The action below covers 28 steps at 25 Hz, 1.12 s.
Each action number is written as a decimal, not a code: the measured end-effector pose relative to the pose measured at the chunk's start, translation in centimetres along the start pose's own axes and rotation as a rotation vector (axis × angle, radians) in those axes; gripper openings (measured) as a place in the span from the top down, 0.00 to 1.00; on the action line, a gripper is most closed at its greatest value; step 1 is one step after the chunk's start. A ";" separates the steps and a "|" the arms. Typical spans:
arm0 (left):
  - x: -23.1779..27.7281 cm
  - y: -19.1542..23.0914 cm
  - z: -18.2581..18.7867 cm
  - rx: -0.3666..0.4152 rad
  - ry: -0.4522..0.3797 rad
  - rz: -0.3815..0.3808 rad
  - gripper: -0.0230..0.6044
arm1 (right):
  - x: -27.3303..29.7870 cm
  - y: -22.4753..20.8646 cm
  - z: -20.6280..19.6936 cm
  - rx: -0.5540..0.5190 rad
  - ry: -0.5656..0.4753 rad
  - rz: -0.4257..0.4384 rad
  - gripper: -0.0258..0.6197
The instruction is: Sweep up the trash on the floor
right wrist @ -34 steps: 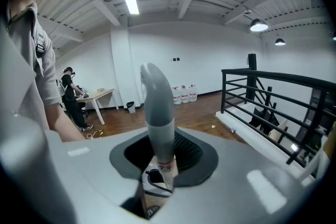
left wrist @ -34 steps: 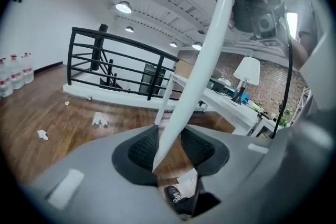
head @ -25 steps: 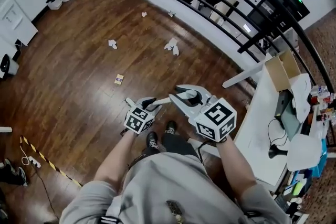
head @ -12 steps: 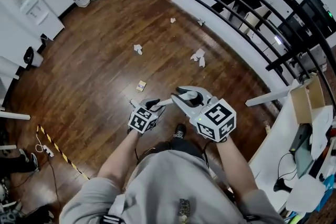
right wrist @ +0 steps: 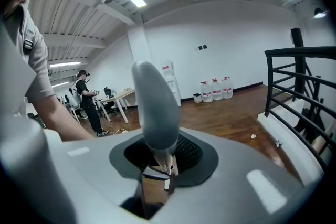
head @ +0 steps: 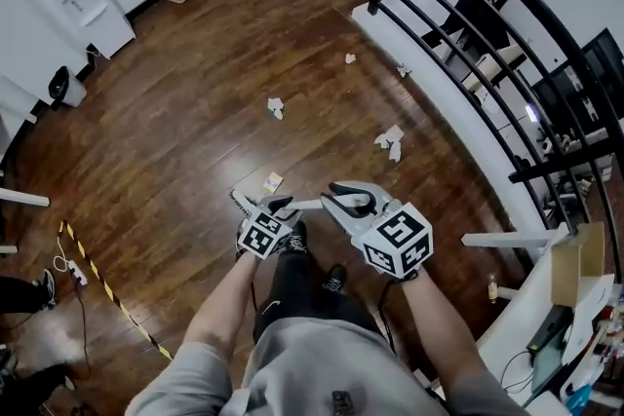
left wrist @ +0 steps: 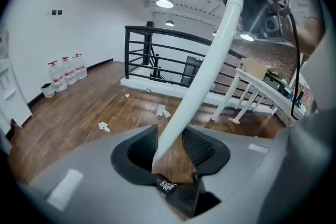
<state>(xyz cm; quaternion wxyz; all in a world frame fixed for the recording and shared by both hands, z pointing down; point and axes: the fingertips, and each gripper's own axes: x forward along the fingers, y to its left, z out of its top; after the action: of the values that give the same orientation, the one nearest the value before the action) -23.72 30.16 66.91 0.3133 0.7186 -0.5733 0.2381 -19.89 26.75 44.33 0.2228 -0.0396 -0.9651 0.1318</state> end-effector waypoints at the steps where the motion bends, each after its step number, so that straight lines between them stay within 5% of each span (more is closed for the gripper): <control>1: 0.6 1.7 -0.4 -0.015 0.002 -0.001 0.73 | 1.9 -0.8 0.0 0.008 0.018 0.007 0.83; 12: 8.1 14.5 -2.3 -0.130 0.040 -0.081 0.73 | 17.2 -10.2 -0.3 0.057 0.171 -0.016 0.83; 22: 14.8 17.6 4.4 -0.131 0.004 -0.128 0.72 | 18.0 -19.2 2.6 -0.026 0.200 -0.109 0.83; 28: 21.1 16.9 11.6 -0.100 -0.022 -0.171 0.72 | 14.5 -27.0 4.6 -0.033 0.169 -0.178 0.83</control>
<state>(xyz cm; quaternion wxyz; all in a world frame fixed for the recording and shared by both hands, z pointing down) -35.49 5.06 76.69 0.3616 0.7510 -0.5245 0.1737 -35.41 1.63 53.81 0.3138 0.0317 -0.9445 0.0919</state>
